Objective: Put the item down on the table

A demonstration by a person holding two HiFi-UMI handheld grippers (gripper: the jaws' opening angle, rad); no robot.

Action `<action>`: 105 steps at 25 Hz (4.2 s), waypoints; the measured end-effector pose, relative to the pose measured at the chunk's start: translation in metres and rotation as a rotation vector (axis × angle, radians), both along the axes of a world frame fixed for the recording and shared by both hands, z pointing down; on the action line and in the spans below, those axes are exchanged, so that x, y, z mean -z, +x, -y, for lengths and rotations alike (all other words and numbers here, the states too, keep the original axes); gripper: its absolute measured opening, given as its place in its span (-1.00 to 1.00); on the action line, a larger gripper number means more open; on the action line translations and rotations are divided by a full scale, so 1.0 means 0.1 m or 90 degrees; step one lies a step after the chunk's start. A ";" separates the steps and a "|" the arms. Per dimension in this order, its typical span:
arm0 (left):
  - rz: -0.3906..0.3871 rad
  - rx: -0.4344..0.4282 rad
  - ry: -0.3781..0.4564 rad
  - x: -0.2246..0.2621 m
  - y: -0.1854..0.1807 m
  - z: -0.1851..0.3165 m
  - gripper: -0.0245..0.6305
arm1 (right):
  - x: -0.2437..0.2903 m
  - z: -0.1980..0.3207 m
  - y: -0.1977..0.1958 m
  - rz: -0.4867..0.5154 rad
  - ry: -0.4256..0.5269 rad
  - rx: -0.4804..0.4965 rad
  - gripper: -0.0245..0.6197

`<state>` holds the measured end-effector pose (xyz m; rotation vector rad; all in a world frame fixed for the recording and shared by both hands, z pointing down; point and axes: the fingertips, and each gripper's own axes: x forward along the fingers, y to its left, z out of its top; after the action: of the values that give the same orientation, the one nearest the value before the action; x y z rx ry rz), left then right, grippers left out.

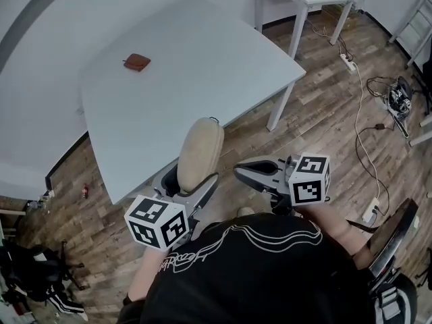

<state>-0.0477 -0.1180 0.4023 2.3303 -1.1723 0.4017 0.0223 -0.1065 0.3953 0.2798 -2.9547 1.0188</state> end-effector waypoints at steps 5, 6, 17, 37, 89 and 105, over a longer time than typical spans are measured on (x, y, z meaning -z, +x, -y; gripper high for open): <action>0.014 0.015 -0.011 -0.12 -0.01 0.14 0.23 | -0.12 0.14 0.03 -0.001 -0.014 0.005 -0.90; 0.013 0.017 -0.013 -0.15 -0.02 0.16 0.23 | -0.15 0.18 0.03 -0.001 -0.018 0.003 -0.90; 0.001 -0.003 -0.016 -0.35 -0.06 0.70 0.23 | -0.28 0.65 -0.03 -0.017 -0.026 -0.014 -0.90; 0.143 0.038 -0.003 -1.20 -0.71 2.15 0.23 | -0.69 1.75 -0.43 -0.069 -0.084 -0.031 -0.90; 0.023 -0.007 0.108 0.06 -0.32 1.04 -0.72 | 0.28 1.02 -0.24 -0.025 0.093 -0.009 -0.90; -0.061 -0.094 0.133 0.42 0.19 0.36 -0.91 | 0.43 0.44 -0.05 -0.027 0.152 -0.017 -0.90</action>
<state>-0.0284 -0.1539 0.3600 2.5961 -1.0446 0.2244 0.0177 -0.1505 0.3518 0.3379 -3.0416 0.6509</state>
